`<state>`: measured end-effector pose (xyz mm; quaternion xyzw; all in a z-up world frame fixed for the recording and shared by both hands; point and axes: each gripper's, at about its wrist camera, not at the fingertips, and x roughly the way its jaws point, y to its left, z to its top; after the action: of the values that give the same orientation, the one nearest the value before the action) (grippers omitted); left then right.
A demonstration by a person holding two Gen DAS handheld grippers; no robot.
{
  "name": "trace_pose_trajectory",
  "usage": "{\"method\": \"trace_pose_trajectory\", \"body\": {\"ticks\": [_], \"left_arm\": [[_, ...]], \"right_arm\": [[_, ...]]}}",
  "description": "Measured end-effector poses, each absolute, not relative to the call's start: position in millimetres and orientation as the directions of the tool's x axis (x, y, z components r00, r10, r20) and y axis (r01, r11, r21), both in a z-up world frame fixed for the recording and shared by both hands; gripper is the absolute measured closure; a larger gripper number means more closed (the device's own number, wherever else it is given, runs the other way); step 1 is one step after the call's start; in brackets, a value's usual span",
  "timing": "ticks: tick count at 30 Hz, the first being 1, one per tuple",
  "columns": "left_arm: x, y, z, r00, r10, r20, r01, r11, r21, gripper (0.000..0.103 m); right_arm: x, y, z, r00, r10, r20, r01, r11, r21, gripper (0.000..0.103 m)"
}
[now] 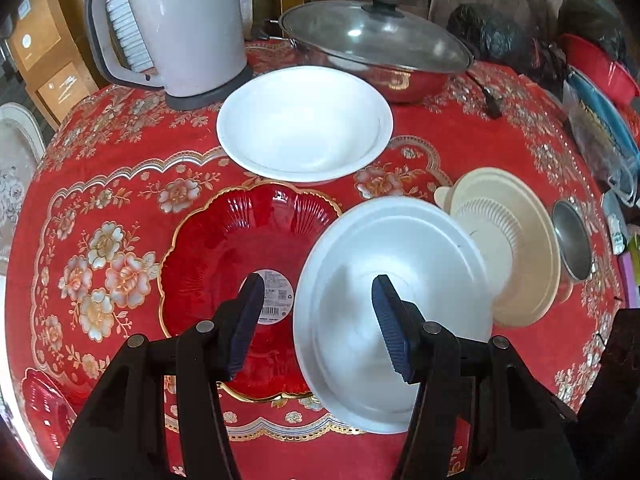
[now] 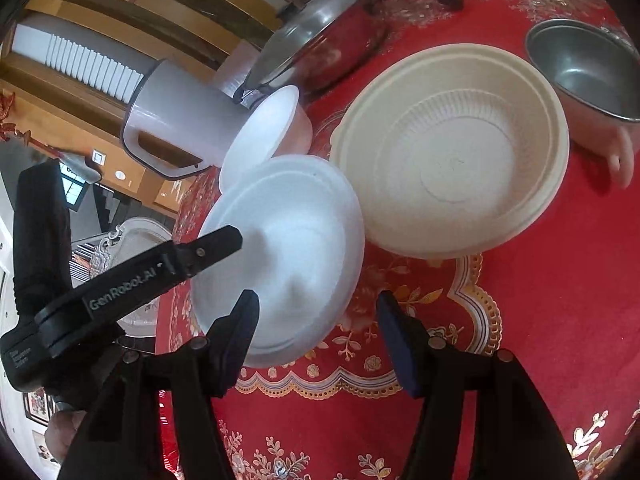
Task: Organize plates and bowls
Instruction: 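Lift the white plate with the right gripper toward the red bowl, then lower the white plate into the red bowl and open the right gripper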
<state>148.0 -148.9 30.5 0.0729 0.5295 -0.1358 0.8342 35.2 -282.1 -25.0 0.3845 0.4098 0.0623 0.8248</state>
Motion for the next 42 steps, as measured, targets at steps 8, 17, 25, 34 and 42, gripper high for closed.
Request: {"method": "trace_pose_trajectory", "body": {"ticks": [8, 17, 25, 34, 42], "left_arm": [[147, -145, 24, 0.407, -0.170, -0.897, 0.281, 0.958, -0.054, 0.047], [142, -143, 16, 0.427, -0.170, -0.888, 0.298, 0.954, -0.039, 0.087], [126, -129, 24, 0.446, -0.192, -0.874, 0.299, 0.952, -0.056, 0.091], [96, -89, 42, 0.497, -0.188, -0.847, 0.251, 0.966, -0.067, 0.091], [65, -23, 55, 0.552, -0.147, -0.821, 0.161, 0.985, -0.068, 0.091]], "right_arm": [[38, -278, -23, 0.678, 0.394, -0.621, 0.180, 0.729, 0.660, 0.045], [39, -278, -26, 0.691, 0.382, -0.614, 0.151, 0.754, 0.639, 0.081], [30, -269, -15, 0.686, 0.370, -0.627, 0.118, 0.793, 0.597, 0.082], [18, -238, 6, 0.678, 0.396, -0.619, 0.038, 0.822, 0.568, 0.082], [21, -187, 20, 0.638, 0.465, -0.614, -0.083, 0.834, 0.546, 0.082]]}}
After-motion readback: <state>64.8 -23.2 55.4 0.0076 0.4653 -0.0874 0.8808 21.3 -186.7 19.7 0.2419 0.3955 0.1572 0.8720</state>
